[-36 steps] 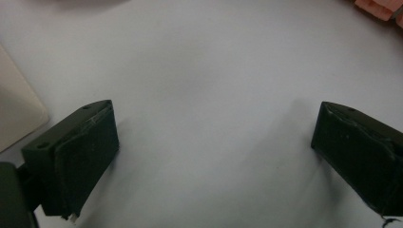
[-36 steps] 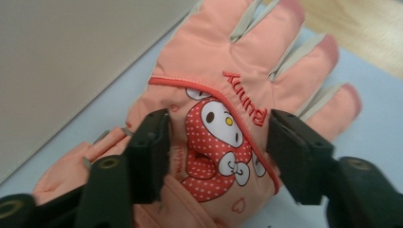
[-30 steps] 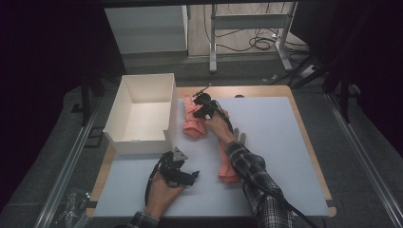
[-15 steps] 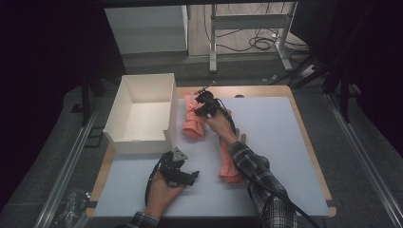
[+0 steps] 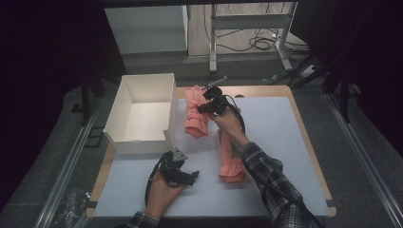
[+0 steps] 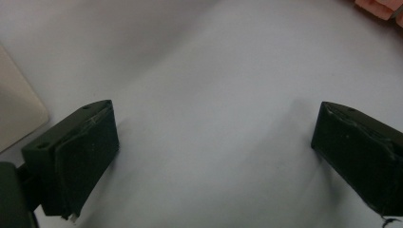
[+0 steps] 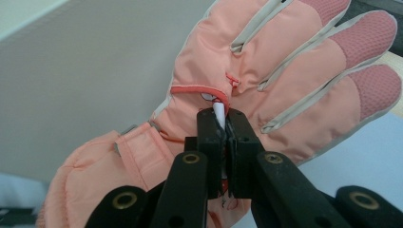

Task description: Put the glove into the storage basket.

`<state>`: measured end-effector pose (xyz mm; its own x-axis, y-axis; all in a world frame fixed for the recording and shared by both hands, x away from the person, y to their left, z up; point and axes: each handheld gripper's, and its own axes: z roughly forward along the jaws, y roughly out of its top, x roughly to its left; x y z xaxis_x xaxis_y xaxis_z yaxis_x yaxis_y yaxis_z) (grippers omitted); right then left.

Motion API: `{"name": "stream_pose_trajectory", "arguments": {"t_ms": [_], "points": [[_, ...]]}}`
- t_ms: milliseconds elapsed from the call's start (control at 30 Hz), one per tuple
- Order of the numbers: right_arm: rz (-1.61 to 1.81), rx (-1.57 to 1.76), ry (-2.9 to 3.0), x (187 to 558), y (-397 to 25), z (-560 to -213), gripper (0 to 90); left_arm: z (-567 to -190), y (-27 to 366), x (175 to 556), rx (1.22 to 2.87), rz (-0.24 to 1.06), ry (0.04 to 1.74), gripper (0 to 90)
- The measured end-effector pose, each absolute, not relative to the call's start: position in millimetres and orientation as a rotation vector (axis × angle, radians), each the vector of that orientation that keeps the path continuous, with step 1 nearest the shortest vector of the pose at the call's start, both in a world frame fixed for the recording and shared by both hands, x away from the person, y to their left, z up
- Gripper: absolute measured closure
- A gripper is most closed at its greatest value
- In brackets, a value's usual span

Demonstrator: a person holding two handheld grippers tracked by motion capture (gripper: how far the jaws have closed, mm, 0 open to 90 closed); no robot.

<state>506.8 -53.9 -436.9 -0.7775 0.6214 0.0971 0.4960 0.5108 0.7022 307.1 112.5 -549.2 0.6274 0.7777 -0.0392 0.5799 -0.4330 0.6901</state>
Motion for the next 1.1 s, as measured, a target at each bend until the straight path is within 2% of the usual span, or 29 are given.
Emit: {"name": "stream_pose_trajectory", "arguments": {"t_ms": [567,867,1100], "points": [[1.195,0.879,2.603,455,-99,-392,85.5,-549,113,307,2.168,0.376,1.055,1.7],[1.154,0.872,2.596,422,-136,-389,85.4,-549,112,307,2.166,0.377,1.056,1.8],[1.116,0.926,2.596,396,-168,-401,85.4,-549,112,307,2.165,0.377,1.057,1.8]]}}
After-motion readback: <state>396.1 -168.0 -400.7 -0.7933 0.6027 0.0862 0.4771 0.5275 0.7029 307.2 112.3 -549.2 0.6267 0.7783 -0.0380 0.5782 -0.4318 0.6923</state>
